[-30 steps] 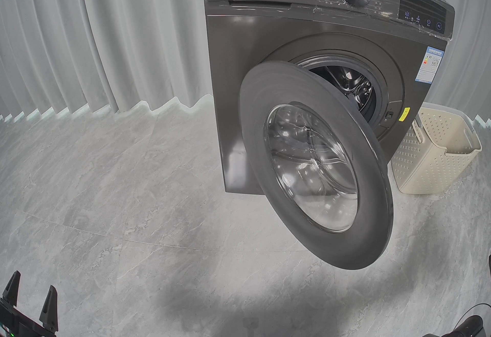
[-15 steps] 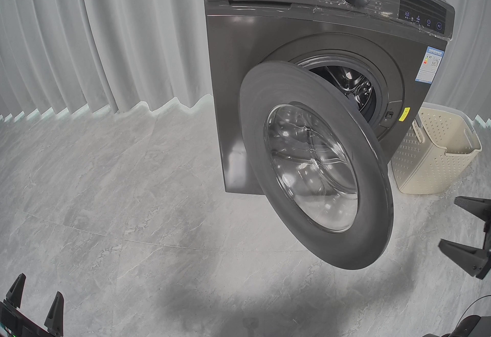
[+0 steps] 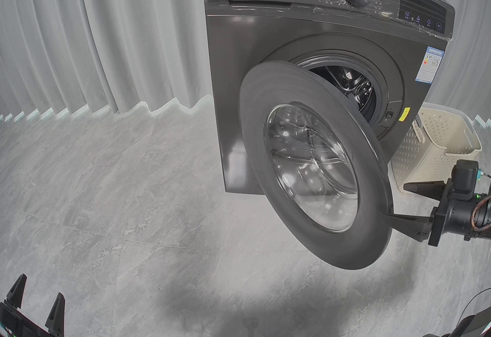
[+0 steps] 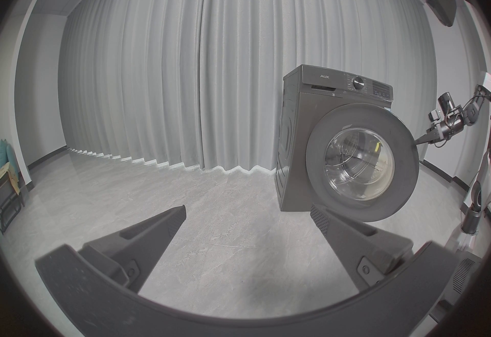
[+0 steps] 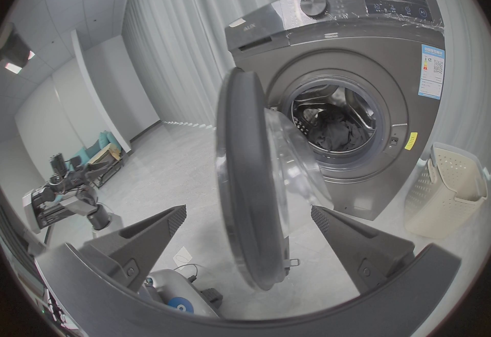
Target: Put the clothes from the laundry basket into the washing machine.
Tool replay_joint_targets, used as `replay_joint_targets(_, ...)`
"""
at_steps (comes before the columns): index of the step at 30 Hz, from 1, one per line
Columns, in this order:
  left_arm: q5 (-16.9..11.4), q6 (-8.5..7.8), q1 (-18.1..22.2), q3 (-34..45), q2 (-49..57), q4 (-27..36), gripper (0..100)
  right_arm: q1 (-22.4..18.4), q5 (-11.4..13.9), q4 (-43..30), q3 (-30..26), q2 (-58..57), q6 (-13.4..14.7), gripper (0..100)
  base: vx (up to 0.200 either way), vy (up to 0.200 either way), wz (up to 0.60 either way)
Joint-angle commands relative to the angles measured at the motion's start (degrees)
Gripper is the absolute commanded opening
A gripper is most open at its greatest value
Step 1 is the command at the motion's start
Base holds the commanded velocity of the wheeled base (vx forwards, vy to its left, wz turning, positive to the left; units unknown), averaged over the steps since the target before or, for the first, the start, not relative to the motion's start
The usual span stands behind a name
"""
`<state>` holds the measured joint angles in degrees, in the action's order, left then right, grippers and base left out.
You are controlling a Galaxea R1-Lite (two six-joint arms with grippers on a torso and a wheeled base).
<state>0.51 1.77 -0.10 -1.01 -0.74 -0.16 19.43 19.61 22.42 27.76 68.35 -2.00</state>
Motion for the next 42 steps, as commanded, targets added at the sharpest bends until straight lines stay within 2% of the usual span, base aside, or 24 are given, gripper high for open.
replay_joint_targets(1, 0.0, 0.17, 0.0, 0.9, 0.6, 0.0, 100, -1.3, -2.0, 0.3, 2.4, 5.4, 0.1, 100, 0.000, 0.000, 0.00)
replay_joint_targets(8, 0.0, -0.01, 0.0, 0.9, 0.6, 0.0, 100, -7.8, -2.7, 0.3, 2.8, 4.2, 0.1, 100, 0.000, 0.000, 0.00)
replay_joint_targets(10, 0.0, -0.01, 0.0, 0.9, 0.6, 0.0, 100, -11.3, -2.7, 0.3, 2.7, 3.6, -0.1, 100, 0.000, 0.000, 0.00)
replay_joint_targets(11, 0.0, -0.01, 0.0, 0.9, 0.6, 0.0, 100, -11.3, -2.7, 0.3, 2.7, 3.6, -0.1, 100, 0.000, 0.000, 0.00)
replay_joint_targets(12, 0.0, -0.01, 0.0, 0.9, 0.6, 0.0, 100, -14.3, -2.7, 0.3, 2.9, 3.2, -0.2, 100, 0.000, 0.000, 0.00)
replay_joint_targets(15, 0.0, -0.01, 0.0, 0.9, 0.6, 0.0, 100, -17.9, -2.7, 0.9, 3.6, 3.6, -0.4, 100, 0.000, 0.000, 0.00)
replay_joint_targets(17, 0.0, -0.01, 0.0, 0.9, 0.6, 0.0, 100, -19.1, -3.3, 1.6, 4.0, 4.1, -0.4, 100, 0.000, 0.000, 0.00)
replay_joint_targets(18, 0.0, -0.01, 0.0, 0.9, 0.6, 0.0, 100, -19.9, -4.5, 2.5, 4.1, 4.9, -0.4, 100, 0.000, 0.000, 0.00)
replay_joint_targets(23, 0.0, -0.01, 0.0, 0.9, 0.6, 0.0, 100, -21.1, -7.3, 7.7, 4.7, 9.9, 0.0, 100, 0.000, 0.000, 0.00)
replay_joint_targets(33, 0.0, -0.01, 0.0, 0.9, 0.6, 0.0, 100, -23.3, -8.4, 16.0, 5.3, 18.0, 0.1, 100, 0.000, 0.000, 0.00)
replay_joint_targets(37, 0.0, -0.01, 0.0, 0.9, 0.6, 0.0, 100, -22.6, -7.3, 16.3, 2.3, 16.5, -0.2, 100, 0.000, 0.000, 0.00)
replay_joint_targets(40, 0.0, -0.01, 0.0, 0.9, 0.6, 0.0, 100, -21.4, -4.1, 15.8, -1.9, 11.2, -0.5, 100, 0.000, -0.133, 0.00)
replay_joint_targets(41, 0.0, -0.01, 0.0, 0.9, 0.6, 0.0, 100, -19.9, -2.5, 15.1, -4.0, 8.5, -0.5, 100, 0.000, -0.200, 0.00)
replay_joint_targets(42, 0.0, -0.01, 0.0, 0.9, 0.6, 0.0, 100, -18.7, -2.0, 14.5, -5.1, 7.0, -0.5, 100, 0.000, -0.200, 0.00)
